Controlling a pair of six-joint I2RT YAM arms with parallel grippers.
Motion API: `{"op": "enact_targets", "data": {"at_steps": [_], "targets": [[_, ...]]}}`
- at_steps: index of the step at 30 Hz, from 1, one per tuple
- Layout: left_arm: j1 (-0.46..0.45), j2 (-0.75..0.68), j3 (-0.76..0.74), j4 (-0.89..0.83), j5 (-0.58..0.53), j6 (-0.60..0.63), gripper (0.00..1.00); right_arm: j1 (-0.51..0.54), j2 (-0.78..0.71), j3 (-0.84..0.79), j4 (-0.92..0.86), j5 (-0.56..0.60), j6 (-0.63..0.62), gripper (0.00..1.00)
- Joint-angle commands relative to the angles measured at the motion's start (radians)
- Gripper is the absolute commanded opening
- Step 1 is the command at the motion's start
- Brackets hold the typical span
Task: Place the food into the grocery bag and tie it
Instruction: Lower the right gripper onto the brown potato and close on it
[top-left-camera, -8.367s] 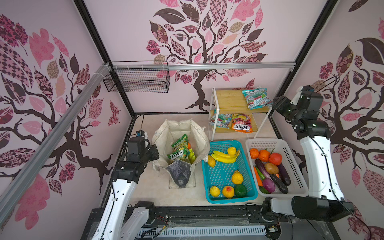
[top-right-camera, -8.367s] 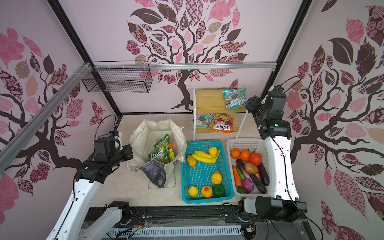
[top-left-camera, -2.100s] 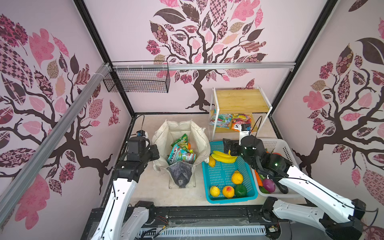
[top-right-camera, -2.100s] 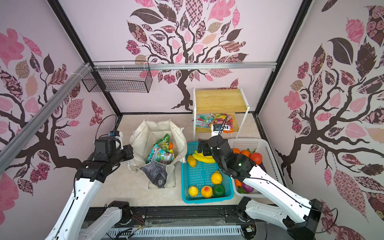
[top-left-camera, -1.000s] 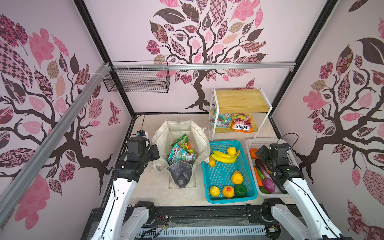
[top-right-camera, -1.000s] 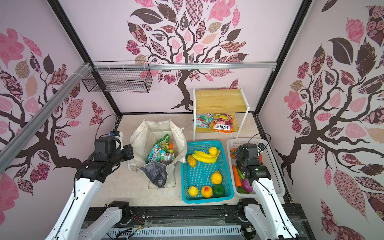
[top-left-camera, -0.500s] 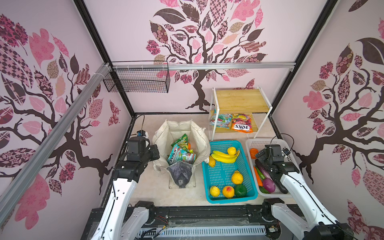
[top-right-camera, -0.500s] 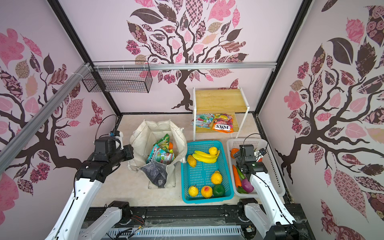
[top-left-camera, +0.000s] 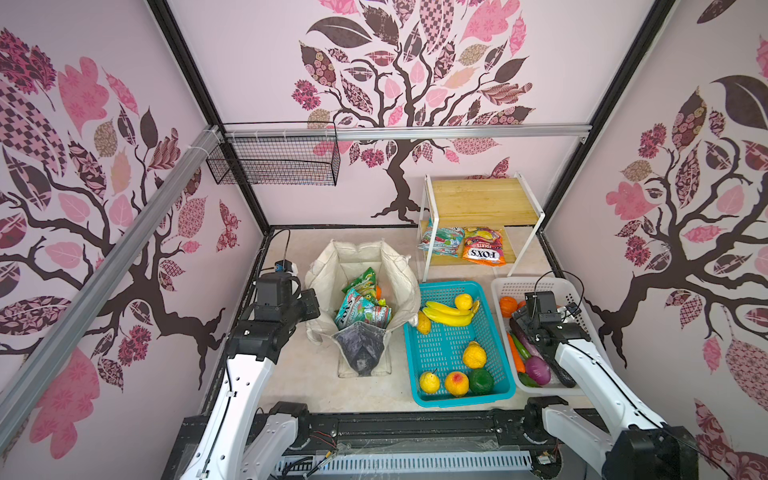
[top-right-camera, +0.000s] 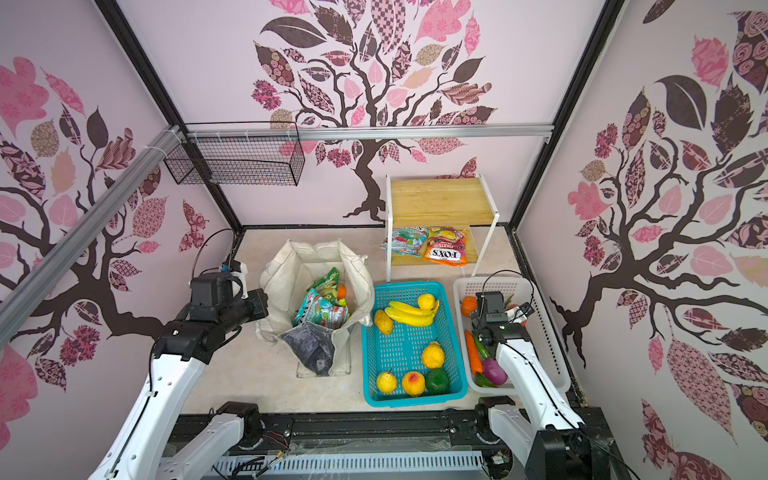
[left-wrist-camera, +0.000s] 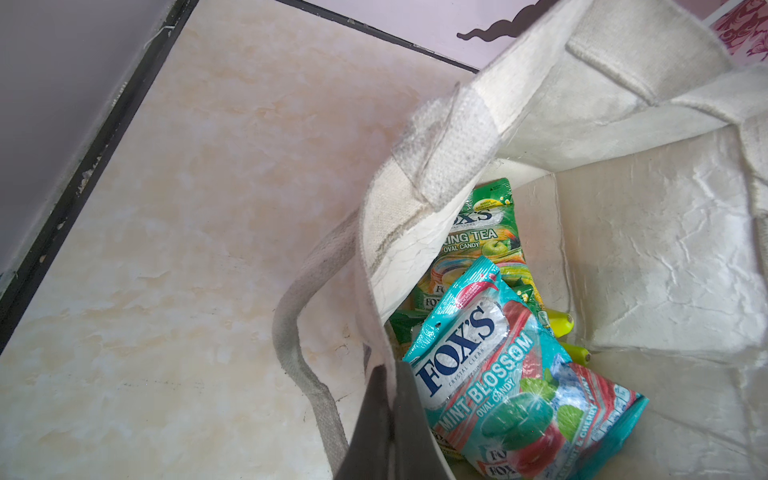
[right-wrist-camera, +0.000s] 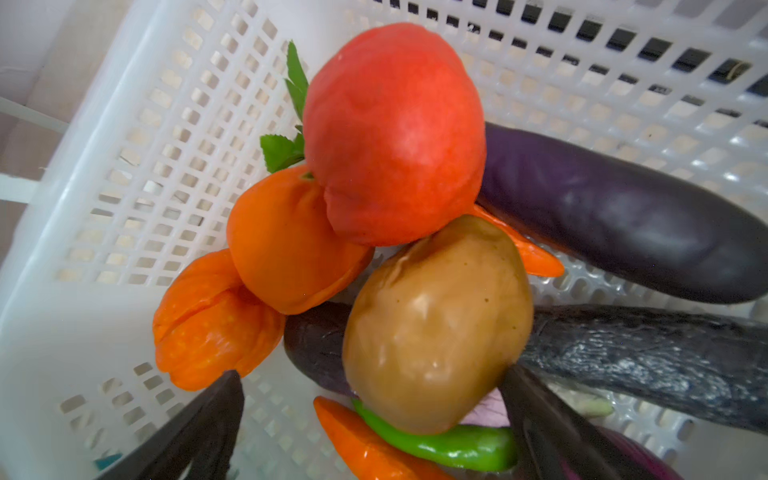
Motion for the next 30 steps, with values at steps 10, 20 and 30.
{"op": "enact_targets", "data": {"at_steps": [10, 20, 30], "targets": [[0.001, 0.009, -0.022, 0.017, 0.013, 0.011, 0.00, -0.013, 0.031, -0.064, 0.058, -0.007, 0.013, 0.99], [0.001, 0.000, -0.022, 0.017, 0.003, 0.014, 0.00, -0.012, 0.088, -0.100, 0.128, 0.012, 0.021, 0.88], [0.001, 0.004, -0.022, 0.017, 0.013, 0.014, 0.00, -0.013, 0.058, -0.111, 0.150, -0.034, 0.017, 0.61]]}}
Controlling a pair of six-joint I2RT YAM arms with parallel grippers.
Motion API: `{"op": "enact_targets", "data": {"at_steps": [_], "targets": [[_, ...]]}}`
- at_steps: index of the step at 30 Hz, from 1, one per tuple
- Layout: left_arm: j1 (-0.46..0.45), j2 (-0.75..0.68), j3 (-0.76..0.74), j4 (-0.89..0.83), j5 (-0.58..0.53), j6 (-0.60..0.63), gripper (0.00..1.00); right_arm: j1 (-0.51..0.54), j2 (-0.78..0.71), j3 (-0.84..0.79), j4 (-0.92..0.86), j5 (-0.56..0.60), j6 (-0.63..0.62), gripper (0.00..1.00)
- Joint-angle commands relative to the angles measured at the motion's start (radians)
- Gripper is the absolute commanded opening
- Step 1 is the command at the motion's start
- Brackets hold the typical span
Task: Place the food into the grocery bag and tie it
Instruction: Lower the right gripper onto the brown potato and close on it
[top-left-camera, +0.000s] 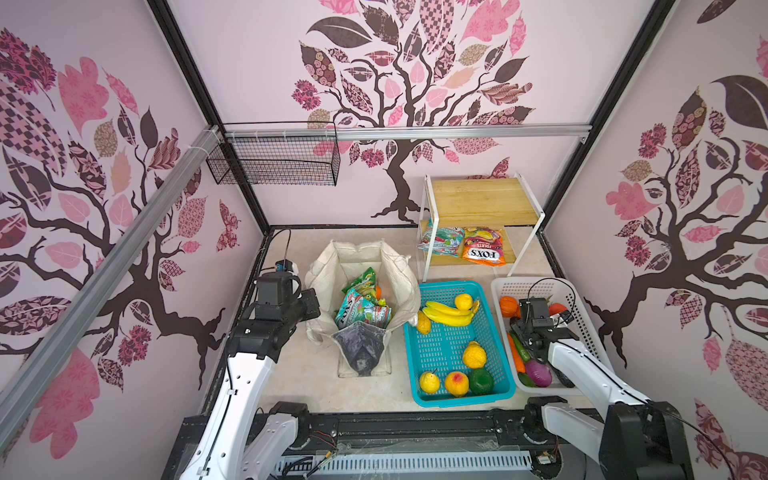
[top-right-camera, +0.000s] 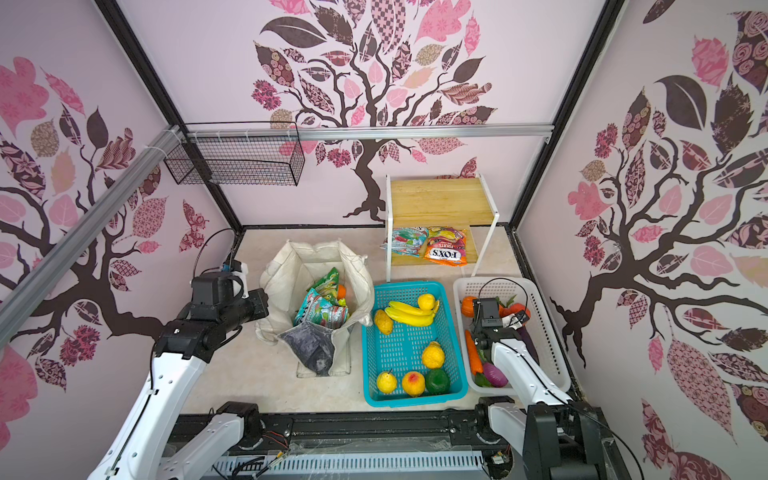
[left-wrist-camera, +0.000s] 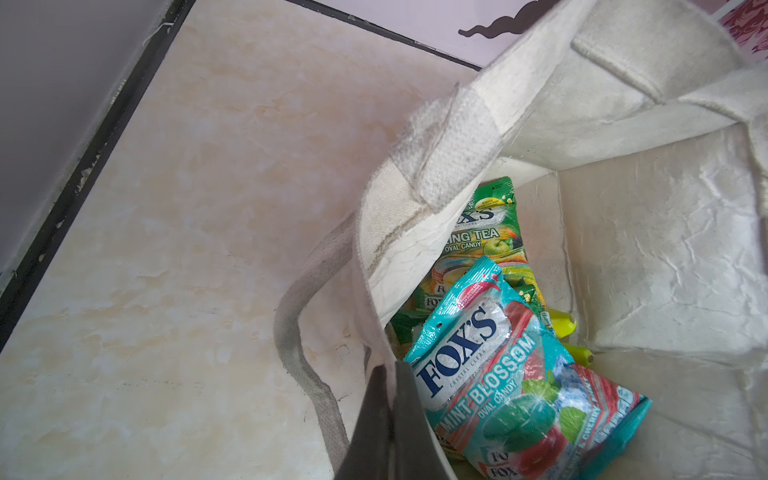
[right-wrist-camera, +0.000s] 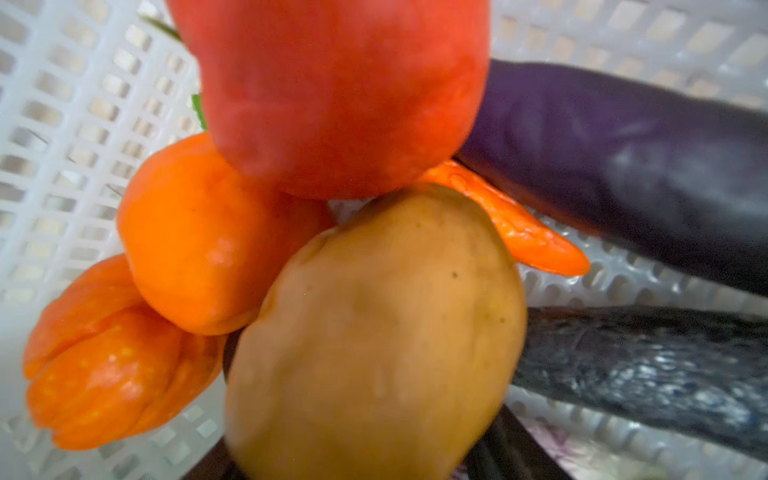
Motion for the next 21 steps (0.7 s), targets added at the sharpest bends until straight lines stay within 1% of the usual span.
{"op": "enact_targets", "data": {"at_steps": [1, 4, 11, 15, 18, 20, 21], "targets": [[0.000, -0.005, -0.021, 0.016, 0.014, 0.013, 0.00, -0.007, -0.025, 0.004, -0.020, -0.033, -0.012, 0.61], [0.001, -0.004, -0.022, 0.015, 0.012, 0.013, 0.00, -0.006, -0.065, 0.031, -0.054, -0.062, -0.038, 0.62], [0.000, -0.005, -0.023, 0.013, 0.003, 0.012, 0.00, -0.005, -0.208, 0.034, -0.072, -0.122, -0.090, 0.55], [0.000, 0.001, -0.020, 0.011, 0.000, 0.012, 0.00, -0.005, -0.202, 0.027, -0.054, -0.159, -0.129, 0.55], [0.000, -0.003, -0.021, 0.010, -0.004, 0.012, 0.00, -0.005, -0.179, 0.019, -0.061, -0.153, -0.142, 0.49], [0.001, -0.006, -0.023, 0.011, -0.003, 0.012, 0.00, -0.004, -0.183, 0.017, -0.069, -0.149, -0.156, 0.50], [0.001, -0.006, -0.023, 0.012, -0.004, 0.012, 0.00, -0.006, -0.191, 0.020, -0.078, -0.143, -0.166, 0.53]]}}
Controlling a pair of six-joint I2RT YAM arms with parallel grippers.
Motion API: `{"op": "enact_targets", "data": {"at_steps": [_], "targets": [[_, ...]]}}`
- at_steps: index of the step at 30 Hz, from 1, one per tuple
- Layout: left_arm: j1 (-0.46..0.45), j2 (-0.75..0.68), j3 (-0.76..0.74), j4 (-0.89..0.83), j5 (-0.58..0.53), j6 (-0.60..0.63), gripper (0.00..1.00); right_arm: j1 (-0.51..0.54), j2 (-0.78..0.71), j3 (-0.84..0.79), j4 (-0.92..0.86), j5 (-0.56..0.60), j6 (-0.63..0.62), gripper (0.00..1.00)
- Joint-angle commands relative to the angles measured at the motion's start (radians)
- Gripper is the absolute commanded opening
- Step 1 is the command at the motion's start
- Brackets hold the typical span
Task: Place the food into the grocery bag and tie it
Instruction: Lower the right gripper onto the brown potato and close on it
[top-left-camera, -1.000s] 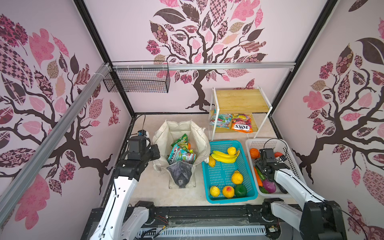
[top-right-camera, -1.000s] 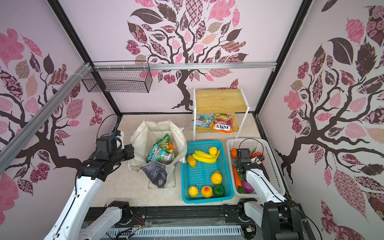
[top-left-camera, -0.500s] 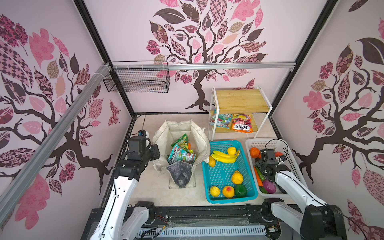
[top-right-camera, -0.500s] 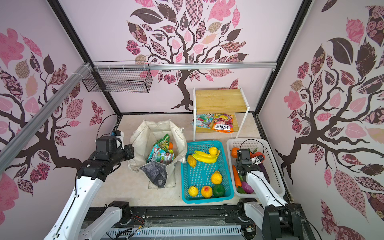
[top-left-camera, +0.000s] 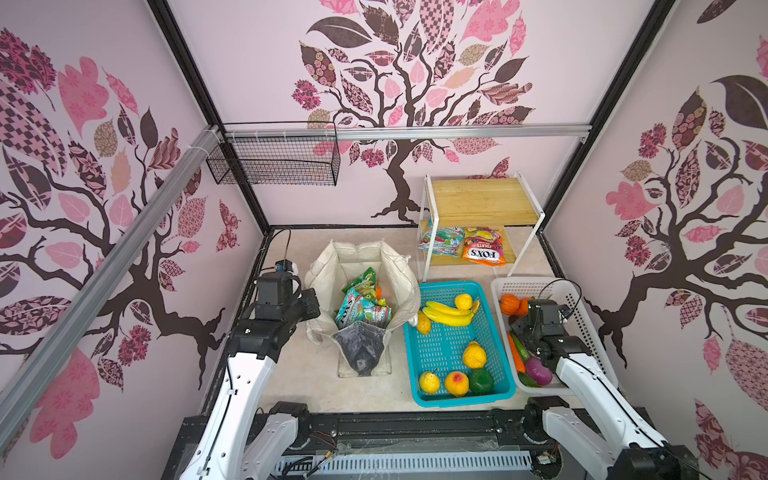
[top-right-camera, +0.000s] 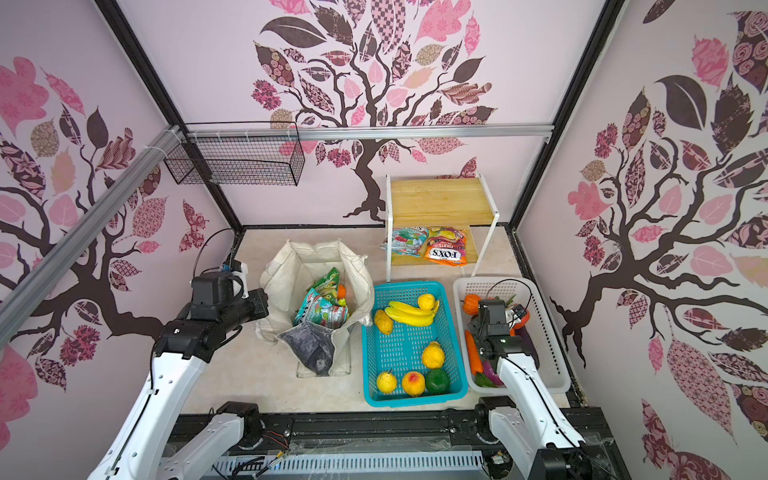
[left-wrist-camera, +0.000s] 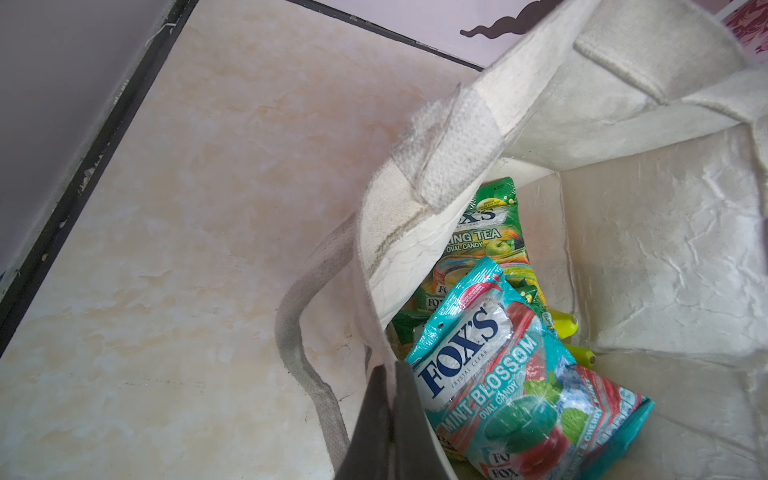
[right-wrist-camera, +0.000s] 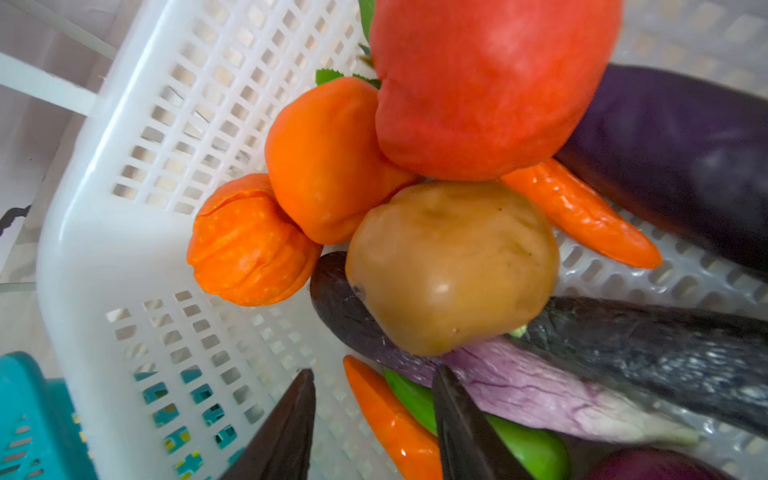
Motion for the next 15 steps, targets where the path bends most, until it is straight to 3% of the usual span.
{"op": "enact_targets", "data": {"at_steps": [1, 8, 11, 15], "targets": [[0.000, -0.006, -0.021, 0.011, 0.002, 0.011, 0.00, -0.004, -0.016, 0.020, -0.043, 0.010, -0.047, 0.59], [-0.005, -0.011, -0.021, 0.015, 0.032, 0.010, 0.00, -0.007, -0.104, 0.068, -0.163, 0.139, -0.047, 0.80], [-0.010, -0.020, -0.021, 0.017, 0.041, 0.009, 0.00, -0.007, -0.092, 0.118, -0.252, 0.227, -0.014, 0.97], [-0.011, -0.023, -0.021, 0.016, 0.041, 0.004, 0.00, -0.008, -0.064, 0.140, -0.262, 0.246, -0.007, 0.99]]}}
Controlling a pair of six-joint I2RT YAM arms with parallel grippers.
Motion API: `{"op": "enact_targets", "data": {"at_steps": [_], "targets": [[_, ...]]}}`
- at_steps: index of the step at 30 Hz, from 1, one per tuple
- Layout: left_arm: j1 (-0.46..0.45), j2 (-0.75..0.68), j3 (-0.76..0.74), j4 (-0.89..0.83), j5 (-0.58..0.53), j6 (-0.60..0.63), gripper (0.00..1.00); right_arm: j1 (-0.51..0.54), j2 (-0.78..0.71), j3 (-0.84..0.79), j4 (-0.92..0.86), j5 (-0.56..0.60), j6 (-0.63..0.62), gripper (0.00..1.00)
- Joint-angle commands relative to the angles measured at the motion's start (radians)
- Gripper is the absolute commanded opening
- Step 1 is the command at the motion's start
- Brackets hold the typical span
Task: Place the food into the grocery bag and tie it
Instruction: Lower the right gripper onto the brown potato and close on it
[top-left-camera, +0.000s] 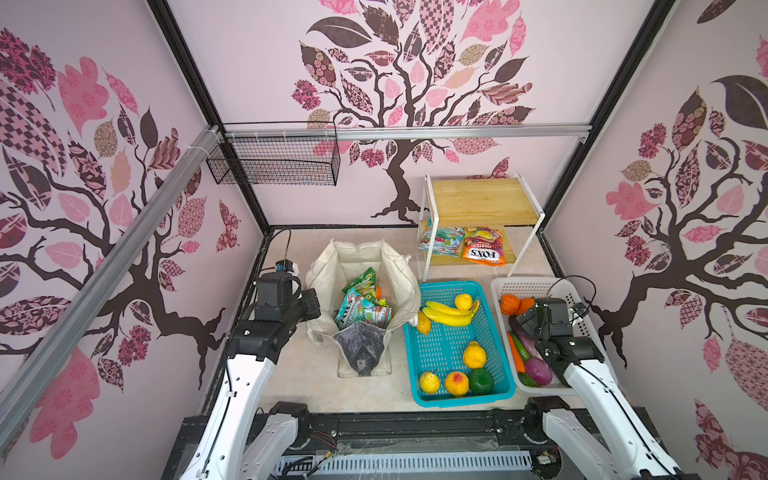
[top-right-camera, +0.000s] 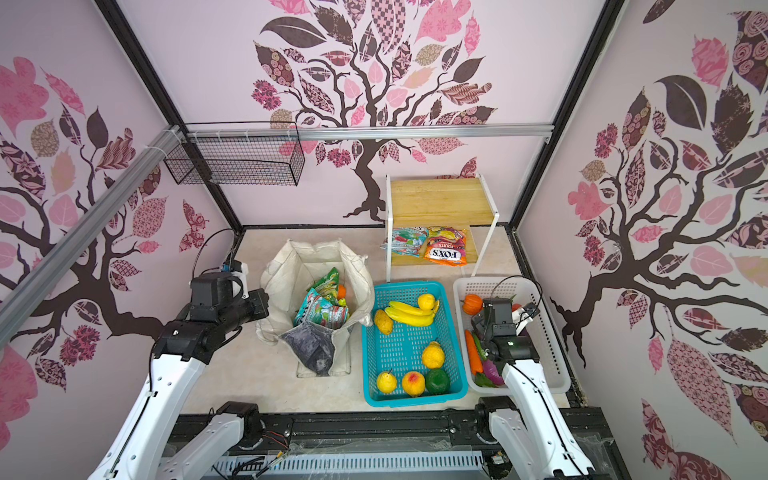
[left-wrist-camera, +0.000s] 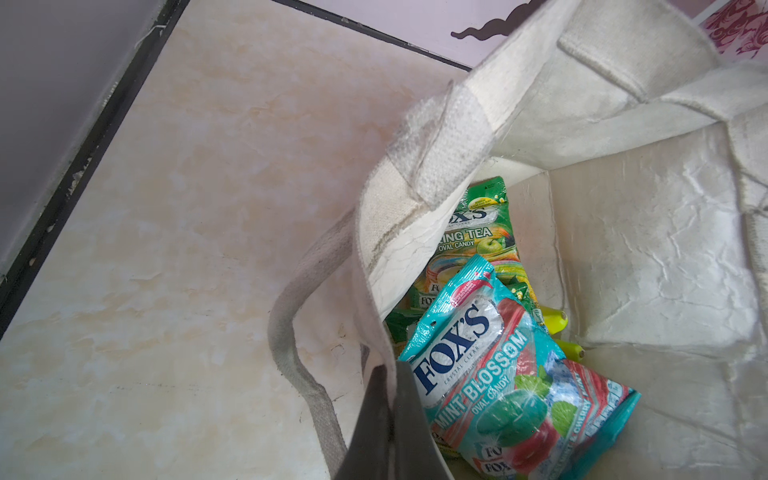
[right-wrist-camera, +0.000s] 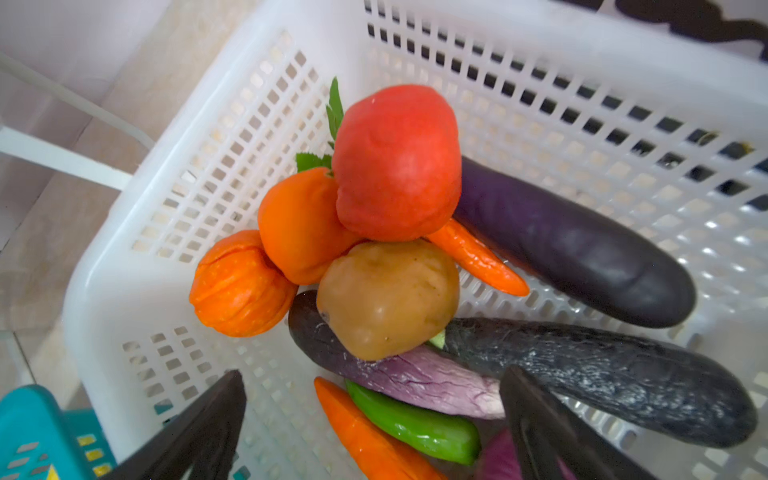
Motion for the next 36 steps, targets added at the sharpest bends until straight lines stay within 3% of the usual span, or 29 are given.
{"op": "enact_targets", "data": {"at_steps": [1, 17, 31, 36], "targets": [[-0.006, -0.010, -0.021, 0.015, 0.024, 0.004, 0.00, -0.008, 0.040, 0.047, -0.086, 0.060, 0.022, 1.00], [-0.006, -0.008, -0.018, 0.024, 0.069, 0.006, 0.00, -0.009, 0.301, -0.001, 0.127, 0.106, -0.009, 1.00], [-0.002, -0.015, -0.019, 0.022, 0.072, 0.005, 0.00, -0.017, 0.382, -0.023, 0.234, 0.095, -0.026, 0.97], [0.002, -0.026, -0.021, 0.023, 0.061, 0.005, 0.00, -0.017, 0.396, -0.051, 0.253, 0.087, -0.008, 0.80]]}}
